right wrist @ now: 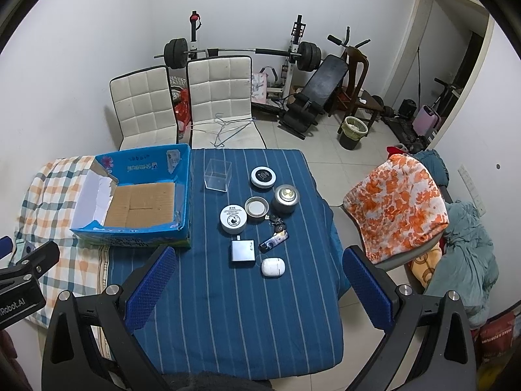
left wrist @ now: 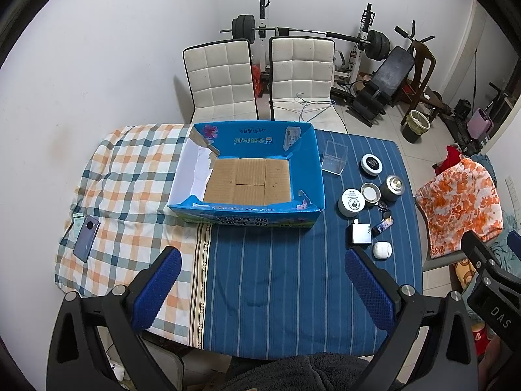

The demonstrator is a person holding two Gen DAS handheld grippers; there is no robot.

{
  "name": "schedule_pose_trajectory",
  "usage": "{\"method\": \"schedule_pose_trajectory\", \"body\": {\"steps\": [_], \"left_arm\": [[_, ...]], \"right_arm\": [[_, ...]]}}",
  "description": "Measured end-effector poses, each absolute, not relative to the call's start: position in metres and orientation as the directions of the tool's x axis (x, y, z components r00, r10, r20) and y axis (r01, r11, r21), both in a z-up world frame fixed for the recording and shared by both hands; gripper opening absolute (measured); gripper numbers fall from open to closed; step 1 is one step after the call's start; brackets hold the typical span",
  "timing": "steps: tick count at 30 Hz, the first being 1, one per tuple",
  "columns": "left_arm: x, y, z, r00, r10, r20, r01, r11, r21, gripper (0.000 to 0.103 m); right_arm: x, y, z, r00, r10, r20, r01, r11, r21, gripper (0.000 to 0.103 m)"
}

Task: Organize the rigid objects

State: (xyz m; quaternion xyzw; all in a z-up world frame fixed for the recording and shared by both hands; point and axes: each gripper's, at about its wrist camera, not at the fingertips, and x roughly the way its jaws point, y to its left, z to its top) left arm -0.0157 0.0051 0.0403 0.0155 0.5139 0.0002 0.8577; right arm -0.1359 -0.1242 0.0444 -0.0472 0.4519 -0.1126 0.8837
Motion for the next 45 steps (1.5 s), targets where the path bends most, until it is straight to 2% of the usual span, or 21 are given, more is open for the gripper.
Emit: {"method": "schedule_pose_trajectory", "body": {"steps": [17,21,25,30,34,39,45], "left_arm": [[-0.012,0.0,0.036,0.457,0.01,-0.89,0.019,1.0,0.021,0.103],[0.007,-0.014,0.031,0.454,-0.007,-0.891,0.041,0.999,0.013,0.103],[0.064,-0.037,0.018,0.444,-0.043,-0.895,0.079,0.997,-0.008,0.103],[0.15,-0.083,-0.023,0.41,-0.078,-0.909,0.129,0.991,-0.027,0.103],[0.227,-0.132,-0.083,0.28,-0.078,-0.957,0.183,0.983,-0.026,0.103],[0.303,-0.182,-0.17,0.084,-0.019,-0.996,0.25,0.968,0.002,0.103],[0.346,-0.21,-0.231,-0.017,0.07,-0.997,0.293,0.954,0.062,0.103]], "right_arm": [[-0.093,-0.13,0.025,0.528,-0.235,-0.816,0.165,0.971,-0.172,0.103],[-0.051,-0.164,0.006,0.496,-0.229,-0.838,0.21,0.968,-0.14,0.103],[0.017,-0.212,-0.031,0.44,-0.246,-0.864,0.264,0.955,-0.137,0.103],[0.111,-0.268,-0.102,0.329,-0.242,-0.913,0.29,0.946,-0.146,0.103],[0.176,-0.304,-0.179,0.183,-0.176,-0.967,0.323,0.94,-0.11,0.102],[0.21,-0.324,-0.239,0.072,-0.105,-0.992,0.375,0.924,-0.071,0.101],[0.229,-0.336,-0.276,0.005,-0.1,-0.995,0.373,0.923,-0.09,0.101]]}}
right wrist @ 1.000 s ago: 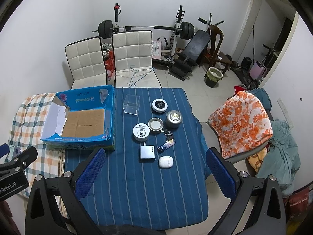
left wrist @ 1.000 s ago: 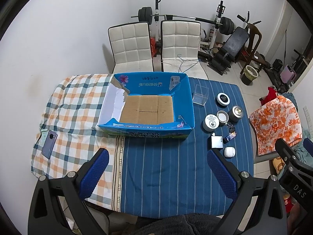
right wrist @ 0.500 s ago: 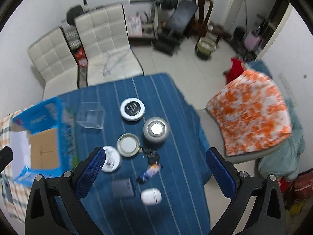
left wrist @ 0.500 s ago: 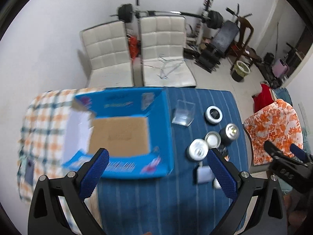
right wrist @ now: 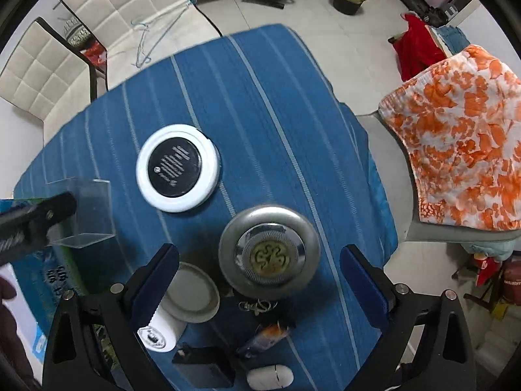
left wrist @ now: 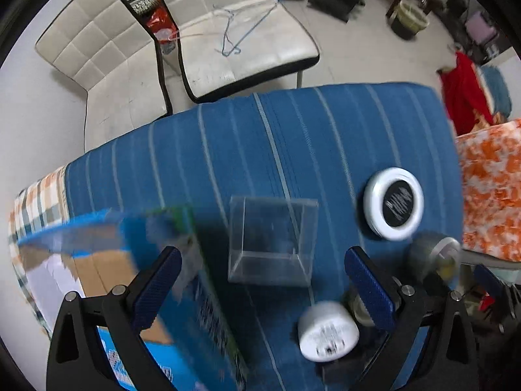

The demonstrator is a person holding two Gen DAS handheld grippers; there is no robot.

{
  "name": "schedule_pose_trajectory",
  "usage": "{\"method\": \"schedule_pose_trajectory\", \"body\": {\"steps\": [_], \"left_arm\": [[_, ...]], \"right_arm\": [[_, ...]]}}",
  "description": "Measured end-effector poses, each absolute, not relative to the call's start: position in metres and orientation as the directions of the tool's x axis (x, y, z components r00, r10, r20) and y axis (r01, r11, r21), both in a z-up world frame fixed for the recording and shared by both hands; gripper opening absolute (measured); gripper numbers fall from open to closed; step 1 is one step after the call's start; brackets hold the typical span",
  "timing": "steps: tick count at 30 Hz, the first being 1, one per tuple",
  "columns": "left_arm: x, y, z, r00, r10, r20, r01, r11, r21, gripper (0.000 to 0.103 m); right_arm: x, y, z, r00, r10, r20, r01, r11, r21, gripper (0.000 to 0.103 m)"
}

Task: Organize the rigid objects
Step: 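Grasp the clear plastic cube with the left tool while the right tool grasps the silver tin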

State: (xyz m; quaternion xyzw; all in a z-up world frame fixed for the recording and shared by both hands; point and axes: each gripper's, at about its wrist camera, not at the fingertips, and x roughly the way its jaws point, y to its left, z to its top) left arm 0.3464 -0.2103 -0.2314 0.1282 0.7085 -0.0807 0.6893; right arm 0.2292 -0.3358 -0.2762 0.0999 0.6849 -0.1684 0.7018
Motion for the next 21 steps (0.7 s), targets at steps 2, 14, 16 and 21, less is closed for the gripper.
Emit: {"method": "schedule_pose_trajectory", "body": {"steps": [2,14,16,21], "left_arm": [[0.354,-0.217,-0.246,-0.042,0.095,-0.995,0.307,0.949,0.077,0.103],[0.363,-0.24,-0.288,-0.101,0.165,-0.981,0.389,0.914,0.113,0.098],[0.364,-0.237,-0.296,-0.109,0.176,-0.978,0.381,0.916,0.122,0.085],[0.367,-0.229,-0.289,-0.103,0.076,-0.992,0.325,0.945,0.039,0.062]], "right_arm": [[0.229,-0.34,-0.284,-0.012,-0.091,-0.996,0.379,0.921,-0.088,0.101],[0.229,-0.354,-0.307,-0.073,-0.049,-0.996,0.402,0.912,-0.075,0.097],[0.23,-0.355,-0.312,-0.089,-0.049,-0.995,0.404,0.911,-0.081,0.088],[0.229,-0.364,-0.328,-0.126,-0.046,-0.991,0.424,0.9,-0.096,0.074]]}}
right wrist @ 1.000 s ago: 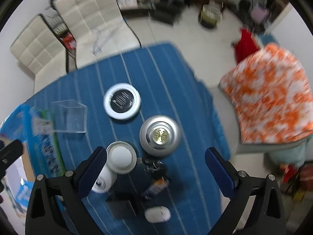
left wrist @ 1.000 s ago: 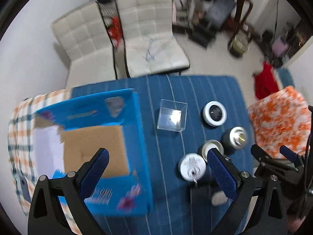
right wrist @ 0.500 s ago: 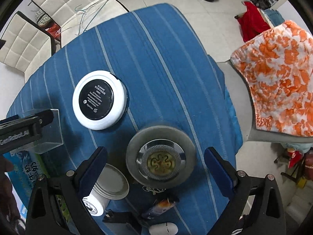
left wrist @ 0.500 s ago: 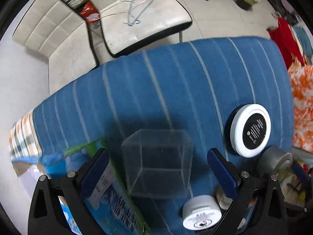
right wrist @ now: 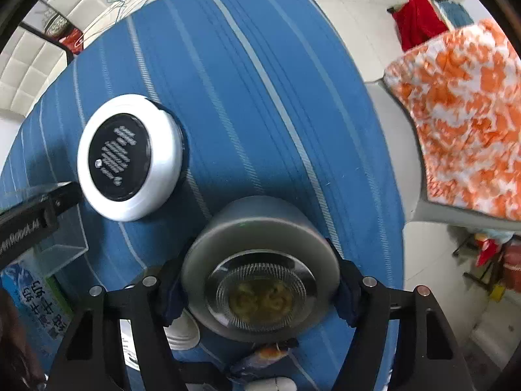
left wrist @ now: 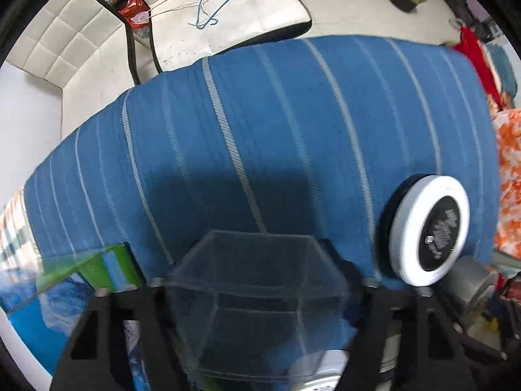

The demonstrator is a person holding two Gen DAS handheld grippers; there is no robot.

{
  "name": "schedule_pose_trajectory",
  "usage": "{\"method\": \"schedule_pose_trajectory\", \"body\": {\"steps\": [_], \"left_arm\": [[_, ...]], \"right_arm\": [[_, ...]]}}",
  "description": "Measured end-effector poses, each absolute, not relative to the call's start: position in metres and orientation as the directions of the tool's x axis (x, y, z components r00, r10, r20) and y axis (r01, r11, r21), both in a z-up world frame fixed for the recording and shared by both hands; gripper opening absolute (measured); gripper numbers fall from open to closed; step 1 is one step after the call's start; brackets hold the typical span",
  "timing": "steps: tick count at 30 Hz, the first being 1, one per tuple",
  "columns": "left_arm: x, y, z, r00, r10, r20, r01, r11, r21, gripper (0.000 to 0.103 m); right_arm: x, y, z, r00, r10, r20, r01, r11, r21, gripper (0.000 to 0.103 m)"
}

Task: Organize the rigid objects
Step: 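Grasp the clear plastic cube with the left tool while the right tool grasps the silver tin, then lower the clear cube and silver tin into the blue box and open both tools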

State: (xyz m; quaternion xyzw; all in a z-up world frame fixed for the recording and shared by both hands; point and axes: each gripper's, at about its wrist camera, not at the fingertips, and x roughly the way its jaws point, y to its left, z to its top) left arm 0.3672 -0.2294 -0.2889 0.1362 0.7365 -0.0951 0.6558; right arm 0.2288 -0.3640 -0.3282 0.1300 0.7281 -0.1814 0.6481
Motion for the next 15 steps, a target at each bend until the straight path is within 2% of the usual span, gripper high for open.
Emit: {"method": "schedule_pose_trajectory", "body": {"steps": [8,15], "left_arm": [[0.339,-0.243,-0.269,-0.062,0.104,-0.993,0.341,0.937,0.077,0.061],[0.332,-0.237,-0.226,-0.007,0.041,-0.999,0.33,0.943,0.037,0.061]], "right_arm": [[0.229,-0.358,-0.325,-0.112,-0.054,-0.992,0.416,0.904,-0.097,0.073],[0.222,-0.349,-0.297,-0.044,-0.065,-0.997,0.385,0.92,-0.077,0.073]]}}
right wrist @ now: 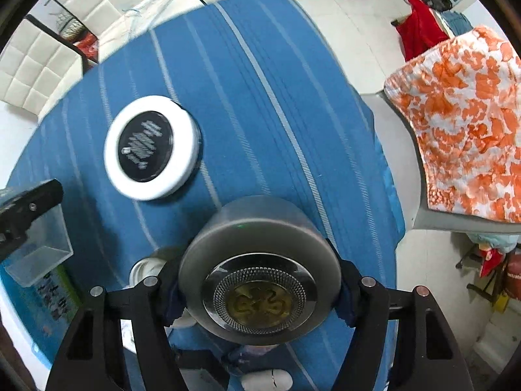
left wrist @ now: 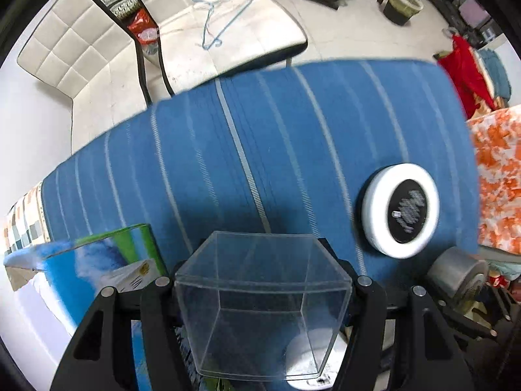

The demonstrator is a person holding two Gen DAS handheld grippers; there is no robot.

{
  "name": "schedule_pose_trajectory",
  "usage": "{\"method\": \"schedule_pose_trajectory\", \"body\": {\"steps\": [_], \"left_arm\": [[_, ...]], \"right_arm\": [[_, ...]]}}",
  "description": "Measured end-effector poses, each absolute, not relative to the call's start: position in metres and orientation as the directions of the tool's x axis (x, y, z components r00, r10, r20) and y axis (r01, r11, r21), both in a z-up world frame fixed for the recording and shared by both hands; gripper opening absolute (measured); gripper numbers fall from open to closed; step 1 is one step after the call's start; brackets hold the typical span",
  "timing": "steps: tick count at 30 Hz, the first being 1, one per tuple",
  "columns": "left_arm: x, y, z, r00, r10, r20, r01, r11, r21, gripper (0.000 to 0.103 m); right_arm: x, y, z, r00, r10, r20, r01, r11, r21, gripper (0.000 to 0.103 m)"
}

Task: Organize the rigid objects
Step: 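Lower the clear cube and silver tin into the blue box and open both tools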

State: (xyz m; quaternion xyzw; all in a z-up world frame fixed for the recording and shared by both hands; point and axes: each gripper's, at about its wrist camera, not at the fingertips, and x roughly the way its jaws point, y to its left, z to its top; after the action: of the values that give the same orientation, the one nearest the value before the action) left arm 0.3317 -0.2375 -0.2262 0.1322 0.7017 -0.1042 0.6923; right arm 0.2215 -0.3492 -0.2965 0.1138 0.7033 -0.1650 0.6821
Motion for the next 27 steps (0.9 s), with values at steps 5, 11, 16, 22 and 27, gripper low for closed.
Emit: {"method": "schedule_pose_trajectory", "body": {"steps": [5,11,16,22,27], "left_arm": [[0.314,-0.215,-0.163,0.075,-0.042,-0.996,0.316,0.949,-0.017,0.061],[0.293,-0.134,-0.084,0.177,-0.122,-0.977,0.26,0.963,-0.073,0.061],[0.299,-0.041,-0.059,0.219,-0.123,-0.968,0.194,0.978,-0.08,0.061],[0.301,0.043,-0.088,0.186,-0.094,-0.978,0.113,0.991,-0.074,0.061],[0.322,0.099,-0.148,0.08,-0.13,-0.988,0.034,0.991,-0.128,0.061]], "right_arm": [[0.21,-0.322,-0.249,0.046,-0.033,-0.998,0.335,0.942,-0.016,0.073],[0.198,-0.245,-0.188,0.148,0.044,-0.988,0.226,0.971,0.078,0.073],[0.2,-0.149,-0.16,0.198,0.102,-0.975,0.128,0.983,0.128,0.073],[0.231,-0.042,-0.191,0.167,0.109,-0.98,0.064,0.991,0.121,0.073],[0.263,0.005,-0.25,0.09,0.069,-0.994,0.049,0.996,0.074,0.073]]}}
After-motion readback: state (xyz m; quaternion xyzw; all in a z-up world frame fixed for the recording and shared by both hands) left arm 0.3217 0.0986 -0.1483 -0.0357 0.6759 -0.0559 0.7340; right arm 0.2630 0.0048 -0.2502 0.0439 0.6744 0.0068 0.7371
